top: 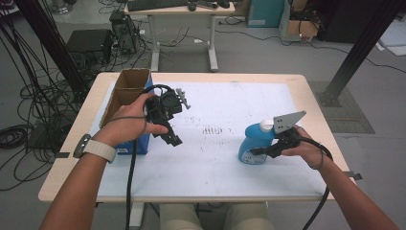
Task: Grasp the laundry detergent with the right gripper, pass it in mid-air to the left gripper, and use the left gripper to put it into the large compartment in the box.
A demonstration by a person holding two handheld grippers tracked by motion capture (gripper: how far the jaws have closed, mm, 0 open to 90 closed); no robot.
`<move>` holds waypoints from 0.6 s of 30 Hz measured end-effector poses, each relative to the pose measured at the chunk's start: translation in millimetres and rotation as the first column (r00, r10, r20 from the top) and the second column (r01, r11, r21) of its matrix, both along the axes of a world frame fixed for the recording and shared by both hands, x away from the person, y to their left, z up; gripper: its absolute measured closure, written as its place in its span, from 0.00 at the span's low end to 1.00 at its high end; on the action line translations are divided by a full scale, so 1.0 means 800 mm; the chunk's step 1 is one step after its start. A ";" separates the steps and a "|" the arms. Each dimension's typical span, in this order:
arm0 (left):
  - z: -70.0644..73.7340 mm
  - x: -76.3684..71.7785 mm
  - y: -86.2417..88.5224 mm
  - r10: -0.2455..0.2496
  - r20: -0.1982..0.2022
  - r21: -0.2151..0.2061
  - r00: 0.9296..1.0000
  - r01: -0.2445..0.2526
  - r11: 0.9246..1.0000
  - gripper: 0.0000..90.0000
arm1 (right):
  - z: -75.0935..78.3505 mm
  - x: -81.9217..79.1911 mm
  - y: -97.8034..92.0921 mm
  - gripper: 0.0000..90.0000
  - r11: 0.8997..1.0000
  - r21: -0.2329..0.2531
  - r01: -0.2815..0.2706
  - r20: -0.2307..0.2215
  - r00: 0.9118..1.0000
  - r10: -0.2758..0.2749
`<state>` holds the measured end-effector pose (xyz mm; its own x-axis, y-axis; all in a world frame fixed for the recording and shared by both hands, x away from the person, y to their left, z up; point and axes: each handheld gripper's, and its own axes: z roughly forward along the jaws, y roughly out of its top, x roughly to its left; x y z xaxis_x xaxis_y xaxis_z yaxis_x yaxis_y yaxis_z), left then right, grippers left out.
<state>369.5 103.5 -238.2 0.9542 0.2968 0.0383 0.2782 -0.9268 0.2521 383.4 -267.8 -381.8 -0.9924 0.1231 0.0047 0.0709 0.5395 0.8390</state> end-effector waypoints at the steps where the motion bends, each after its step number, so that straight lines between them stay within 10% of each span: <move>1: 0.002 -0.001 -0.001 -0.002 0.003 0.000 1.000 0.002 1.000 0.09 | 0.001 -0.001 0.000 0.49 1.000 0.014 0.022 -0.016 1.000 -0.021; 18: 0.051 -0.010 -0.040 -0.060 0.053 -0.009 0.997 0.061 0.998 0.09 | 0.052 -0.006 0.000 0.48 0.998 0.061 -0.005 -0.020 1.000 0.006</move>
